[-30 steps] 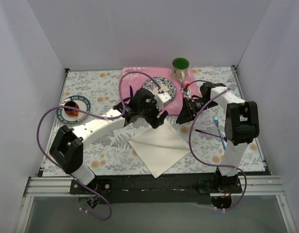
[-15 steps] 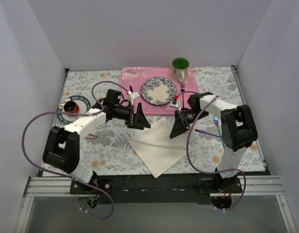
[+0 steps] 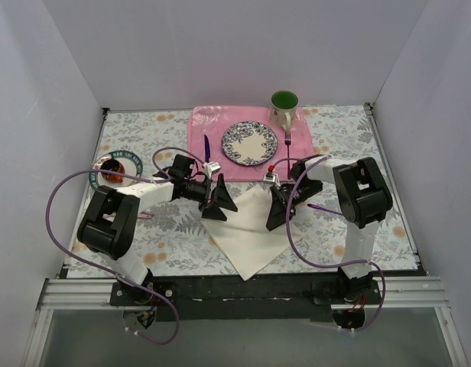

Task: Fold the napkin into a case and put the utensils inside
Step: Smooth out the upper triangle-folded napkin at the center of the board.

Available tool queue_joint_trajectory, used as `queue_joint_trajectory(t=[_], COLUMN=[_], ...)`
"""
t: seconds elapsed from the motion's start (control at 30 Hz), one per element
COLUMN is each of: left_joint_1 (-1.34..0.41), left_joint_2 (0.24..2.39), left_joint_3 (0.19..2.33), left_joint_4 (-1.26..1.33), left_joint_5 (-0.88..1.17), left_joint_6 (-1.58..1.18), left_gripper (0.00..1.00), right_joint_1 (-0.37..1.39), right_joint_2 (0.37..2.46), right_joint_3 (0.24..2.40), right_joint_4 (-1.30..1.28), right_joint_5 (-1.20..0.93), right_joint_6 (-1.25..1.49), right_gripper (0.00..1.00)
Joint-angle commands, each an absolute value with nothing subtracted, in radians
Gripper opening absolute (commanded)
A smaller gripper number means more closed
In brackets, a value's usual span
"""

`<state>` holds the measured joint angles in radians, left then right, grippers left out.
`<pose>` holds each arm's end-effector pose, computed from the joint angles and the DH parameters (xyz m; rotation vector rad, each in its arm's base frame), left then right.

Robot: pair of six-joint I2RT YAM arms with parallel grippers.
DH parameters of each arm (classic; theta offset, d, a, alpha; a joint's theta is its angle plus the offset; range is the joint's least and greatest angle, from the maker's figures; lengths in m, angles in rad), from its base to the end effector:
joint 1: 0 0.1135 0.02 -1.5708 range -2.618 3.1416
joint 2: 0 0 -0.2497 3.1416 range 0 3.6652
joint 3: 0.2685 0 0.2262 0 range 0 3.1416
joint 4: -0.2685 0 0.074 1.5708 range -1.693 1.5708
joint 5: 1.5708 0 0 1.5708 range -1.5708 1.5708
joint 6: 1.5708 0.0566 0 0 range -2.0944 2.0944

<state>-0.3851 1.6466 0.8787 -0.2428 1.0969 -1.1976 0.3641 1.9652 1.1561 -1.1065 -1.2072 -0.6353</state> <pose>0.2503 -0.1558 0.1696 0.5386 -2.2765 1.4608 0.2410 0.1485 0.1390 0.9153 -2.2902 -1.7304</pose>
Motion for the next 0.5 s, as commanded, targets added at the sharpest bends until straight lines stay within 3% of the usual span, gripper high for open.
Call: queue_joint_trajectory(t=[0.0, 0.47], left_joint_1=[-0.362, -0.319], left_joint_2=[1.652, 1.767], left_joint_3=[0.853, 0.844], left_joint_4=[-0.242, -0.275], left_joint_5=[1.077, 1.005], left_joint_6=[-1.198, -1.155], left_gripper=[0.97, 0.96], right_joint_1=[0.360, 0.345], right_joint_2=[1.986, 2.028], right_joint_3=[1.131, 1.134], right_joint_4=[-1.074, -0.999], right_joint_5=[-1.193, -1.131], right_joint_6=[-0.634, -0.549], right_gripper=[0.95, 0.95])
